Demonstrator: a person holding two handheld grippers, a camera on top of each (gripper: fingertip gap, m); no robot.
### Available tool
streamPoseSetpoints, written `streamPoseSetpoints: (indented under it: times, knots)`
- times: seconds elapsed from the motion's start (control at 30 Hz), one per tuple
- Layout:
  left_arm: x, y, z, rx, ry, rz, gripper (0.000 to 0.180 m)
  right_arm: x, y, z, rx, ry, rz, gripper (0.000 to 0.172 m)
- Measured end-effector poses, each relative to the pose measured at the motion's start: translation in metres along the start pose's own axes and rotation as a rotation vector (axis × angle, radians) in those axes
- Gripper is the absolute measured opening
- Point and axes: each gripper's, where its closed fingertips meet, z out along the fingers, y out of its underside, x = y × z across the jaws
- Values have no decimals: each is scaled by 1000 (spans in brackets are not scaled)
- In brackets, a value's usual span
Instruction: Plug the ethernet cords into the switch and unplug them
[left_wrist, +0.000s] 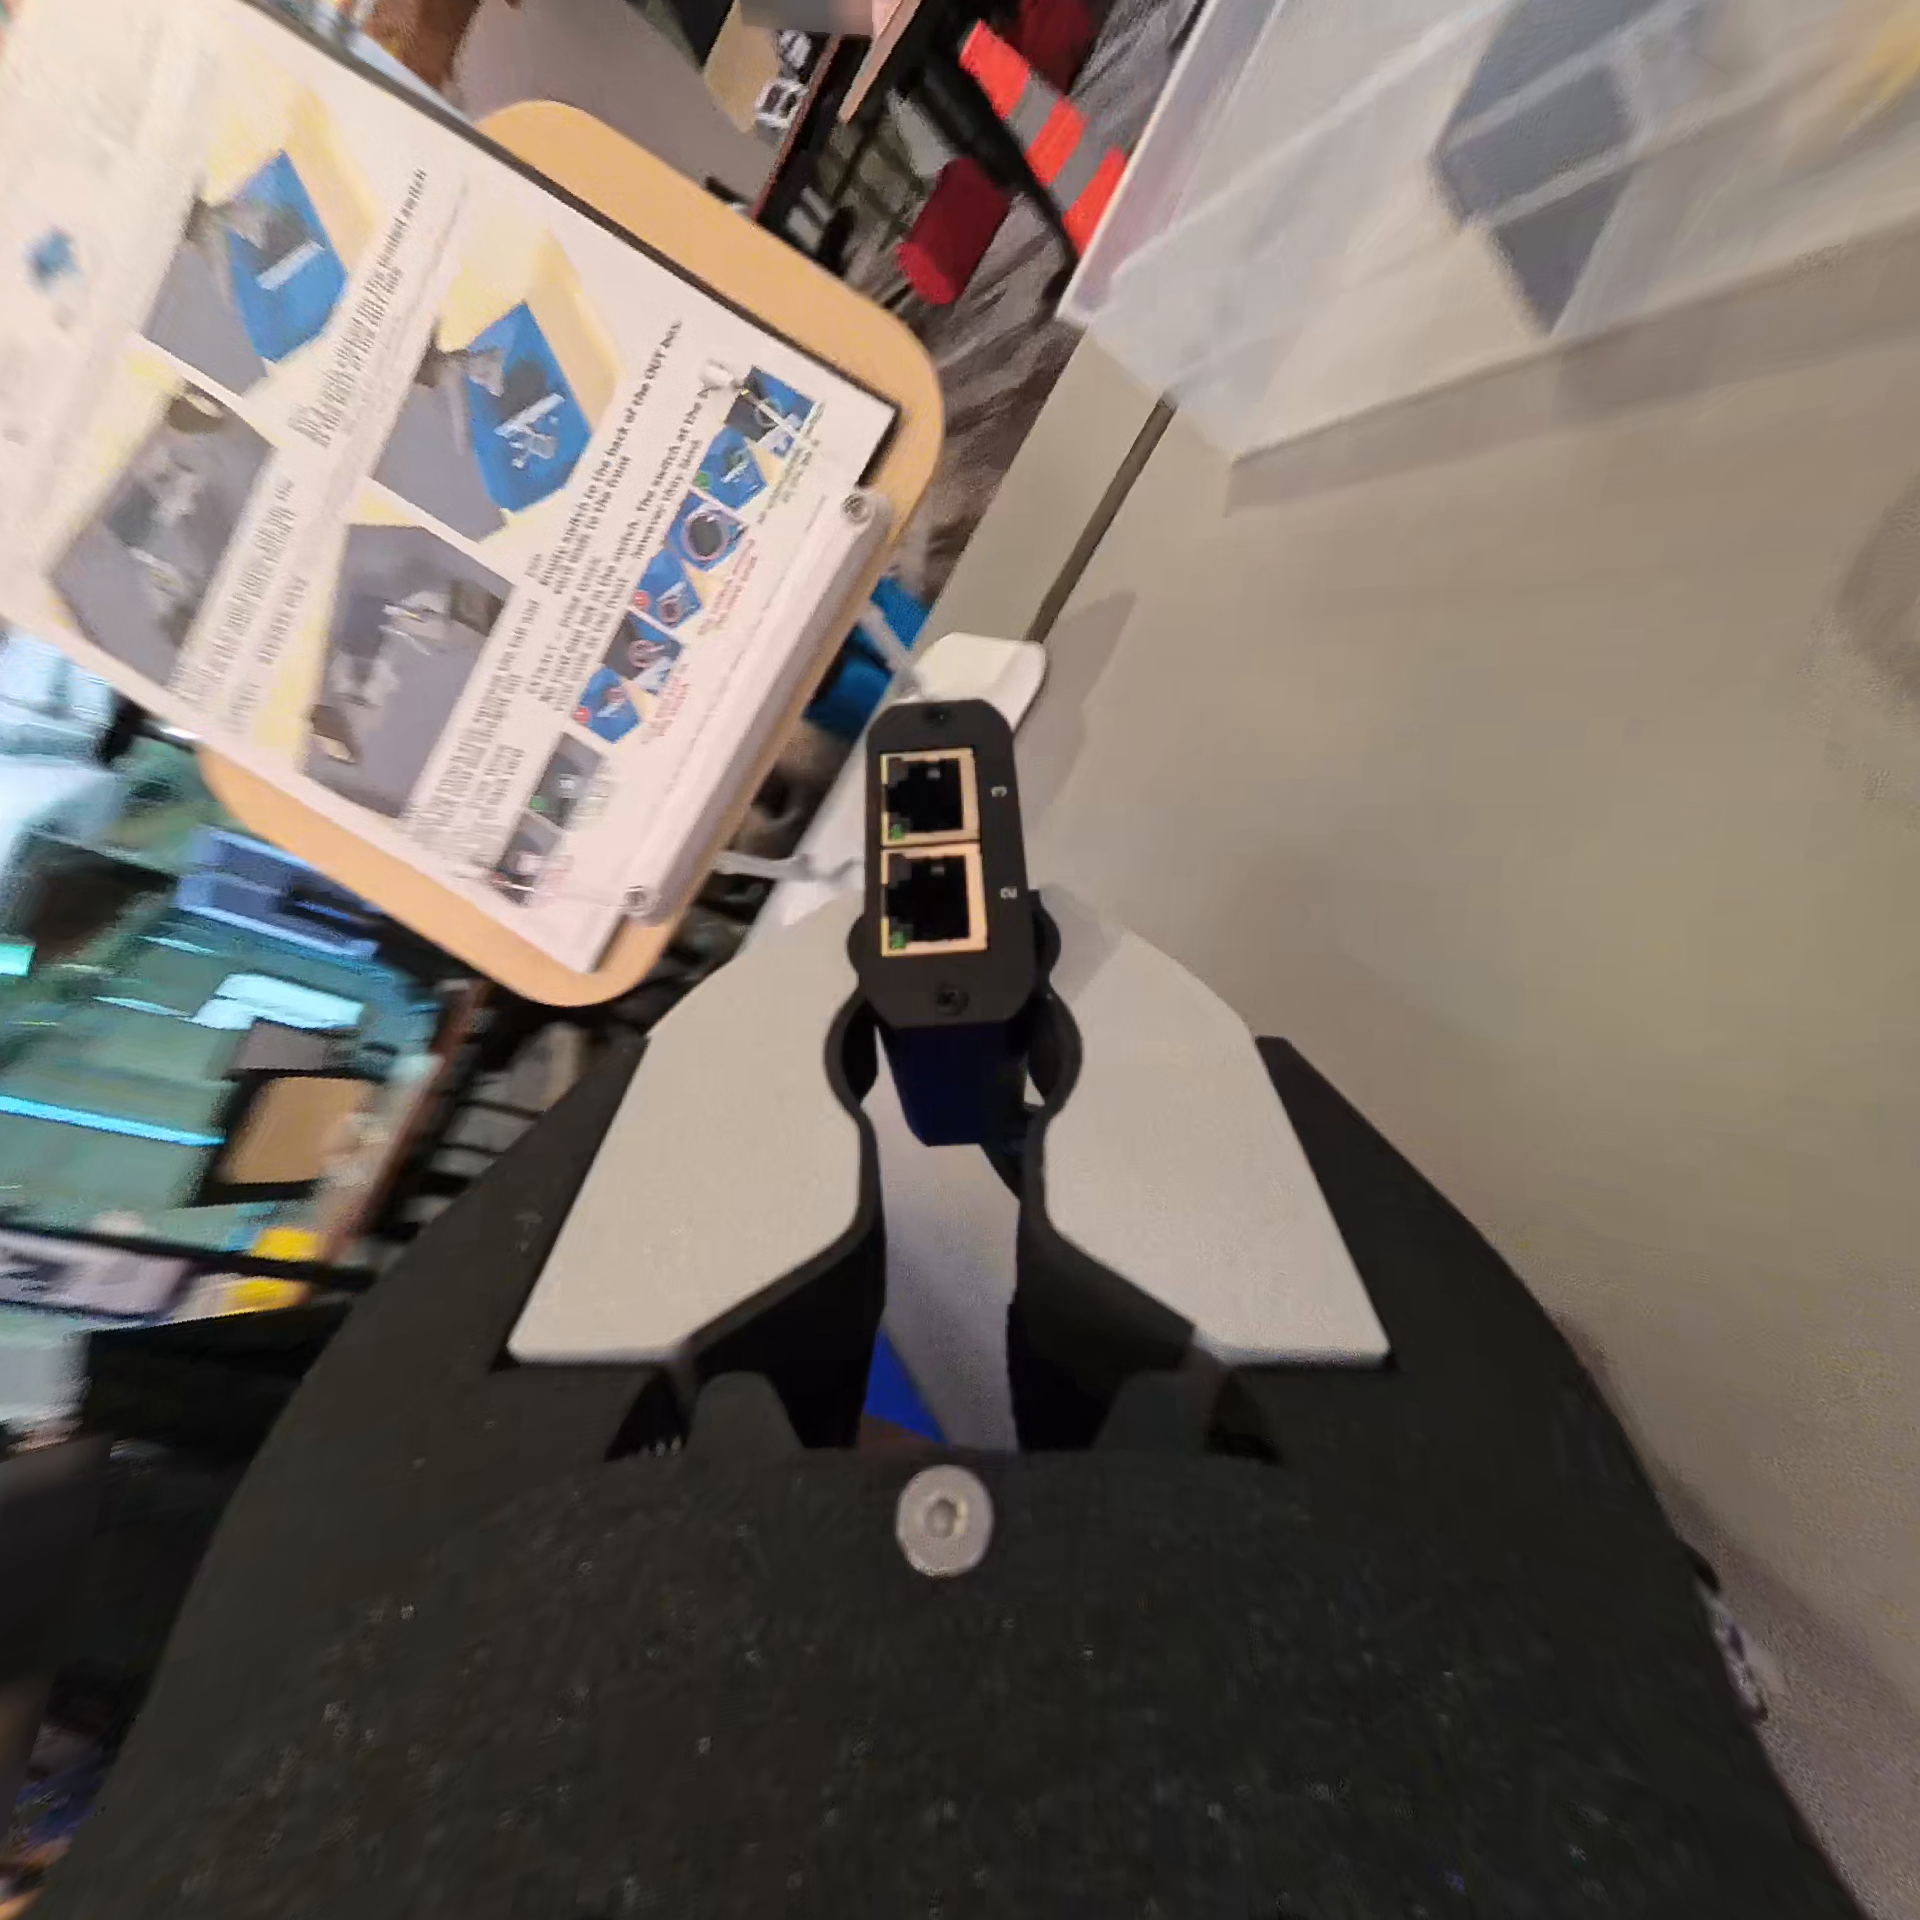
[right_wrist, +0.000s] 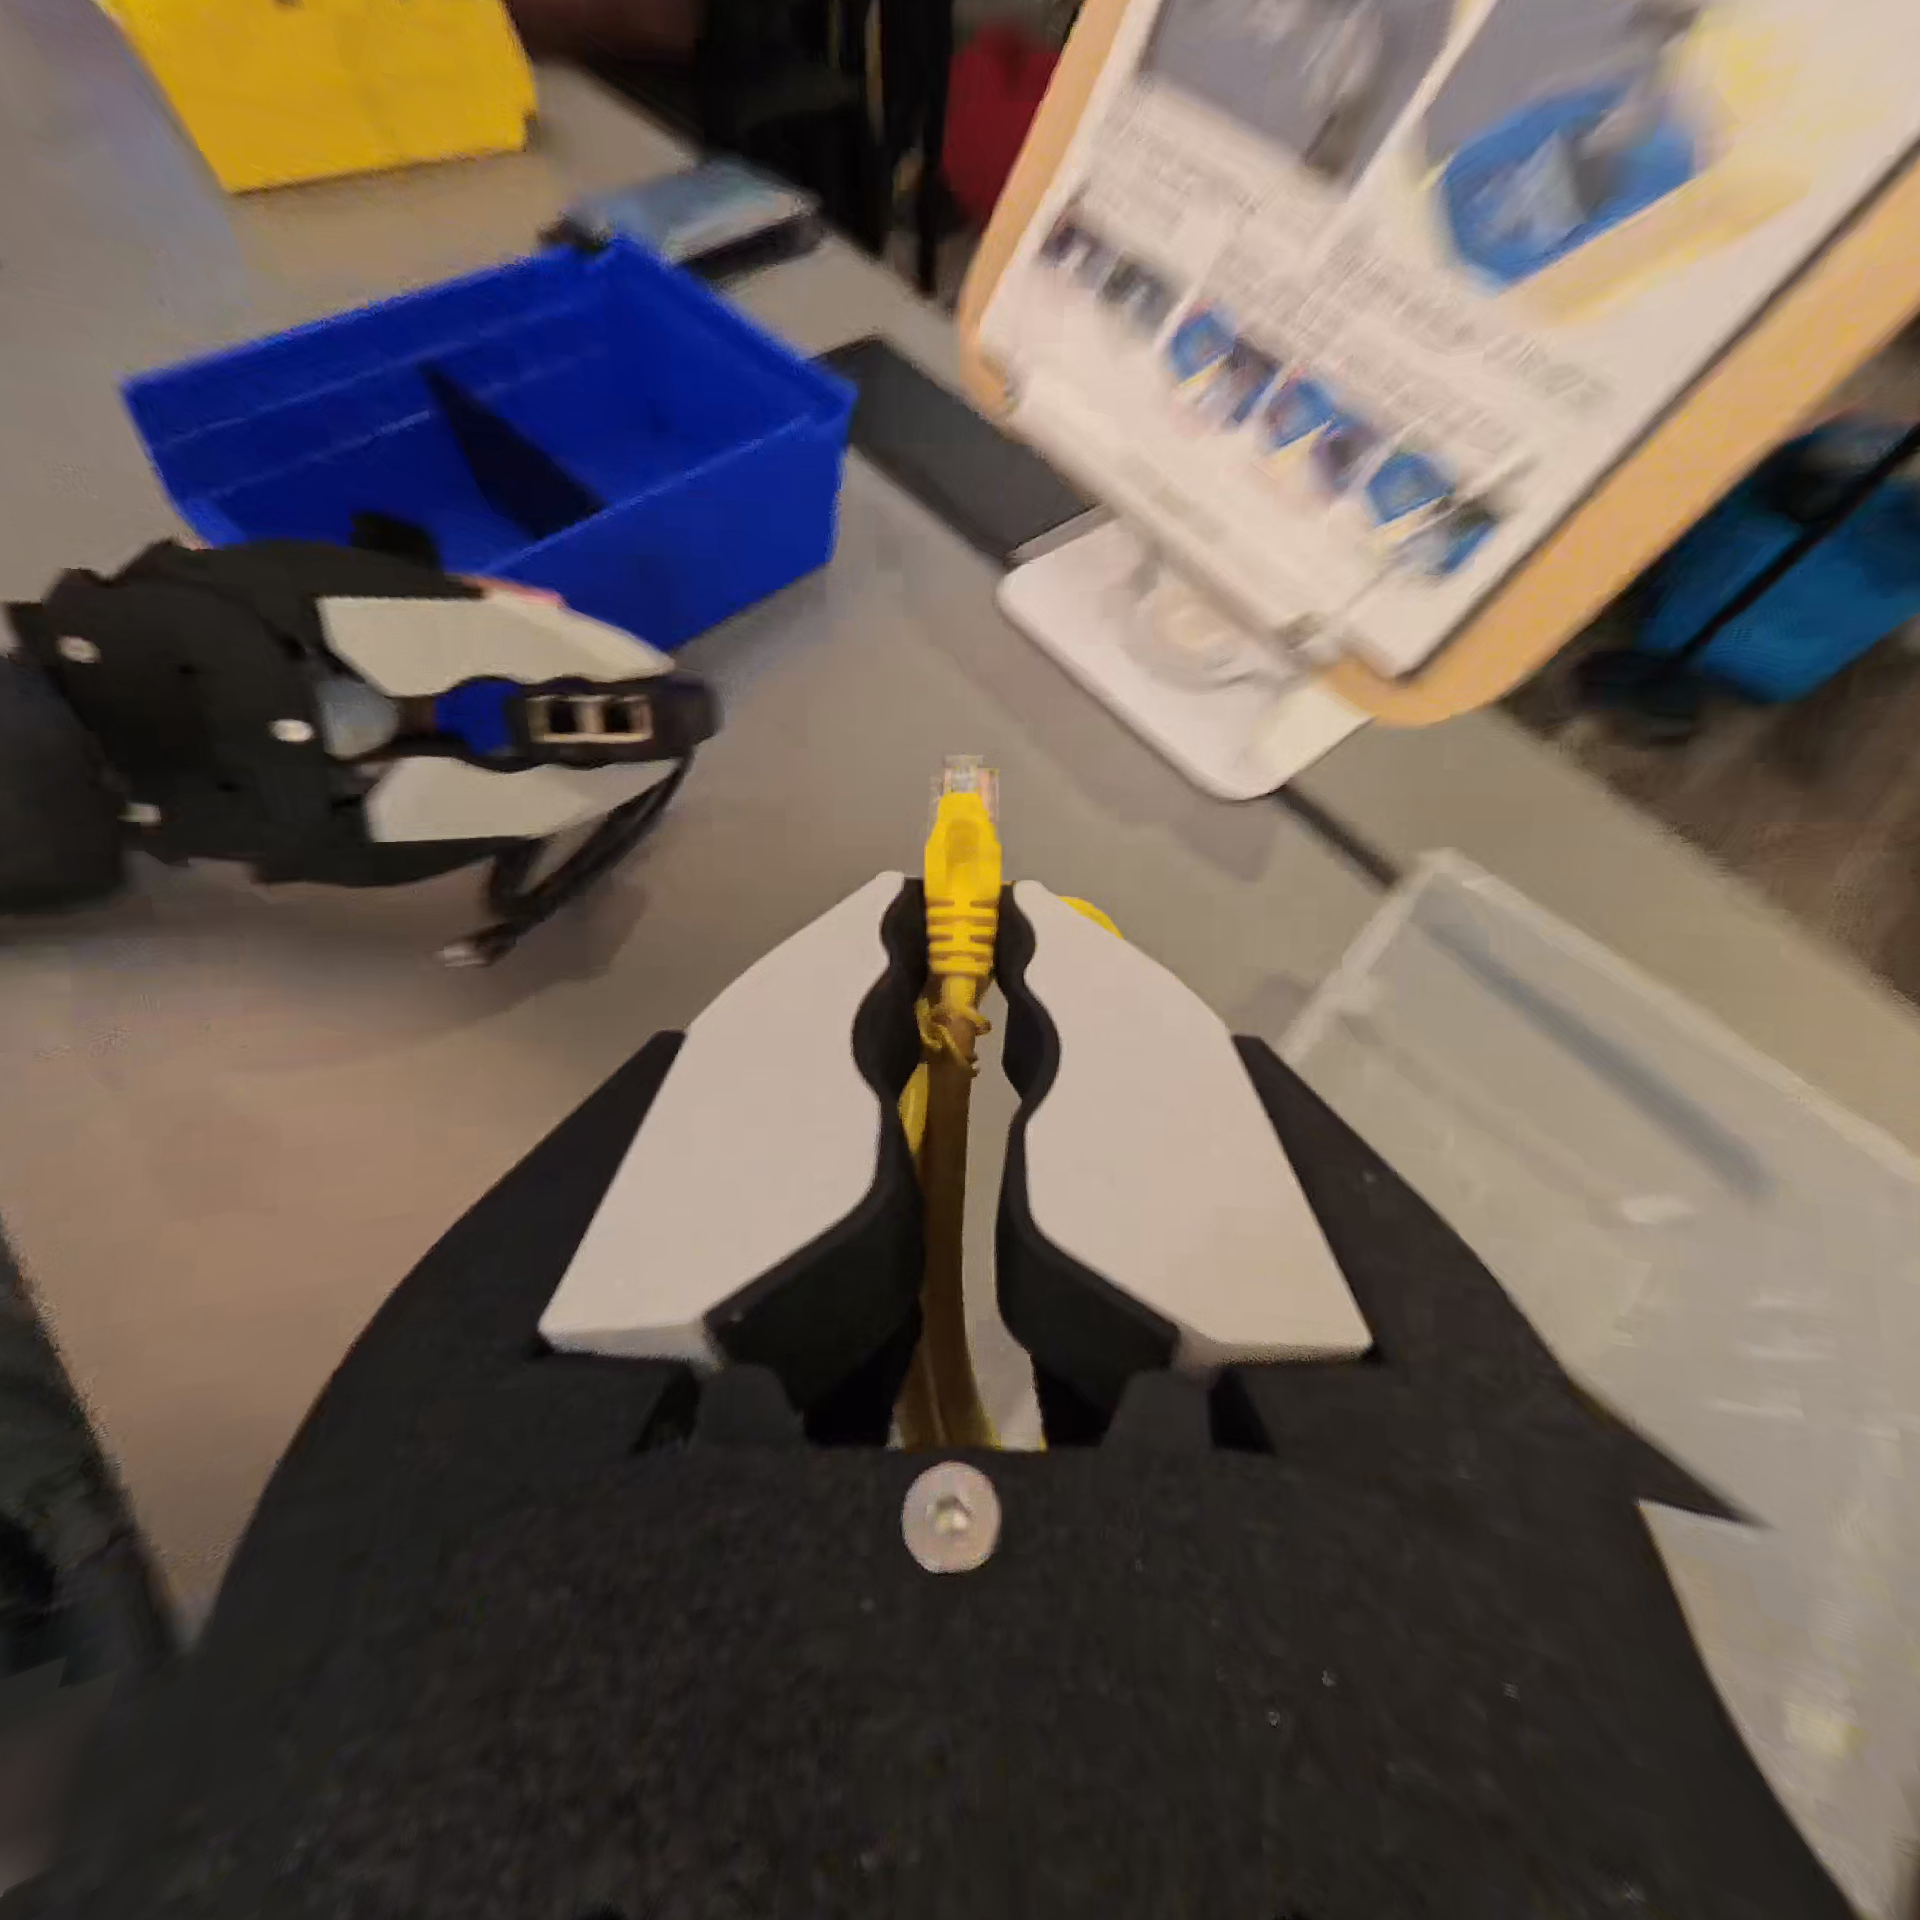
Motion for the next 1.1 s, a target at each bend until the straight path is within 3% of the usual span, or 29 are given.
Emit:
streamPoseSetpoints:
  times: [0.1,0.23,0.4,0.53,0.63,0.83,1.1]
  knots:
    - [3,-8,-4,63,111,-160,25,67,10,-32,-124,231,-177,11]
    - [2,-3,-1,35,101,-132,25,116,75,-24,-363,297,-316,12]
    - [5,6,5,-15,91,-93,25,122,174,16,-584,241,-340,12]
    - [3,8,4,-22,95,-101,25,113,212,42,-619,201,-289,12]
    - [3,8,4,-19,101,-110,25,109,217,48,-619,196,-252,13]
    - [3,8,3,-20,103,-108,25,101,196,42,-507,151,-111,35]
    - [5,7,3,-19,107,-98,25,78,109,14,-65,53,52,53]
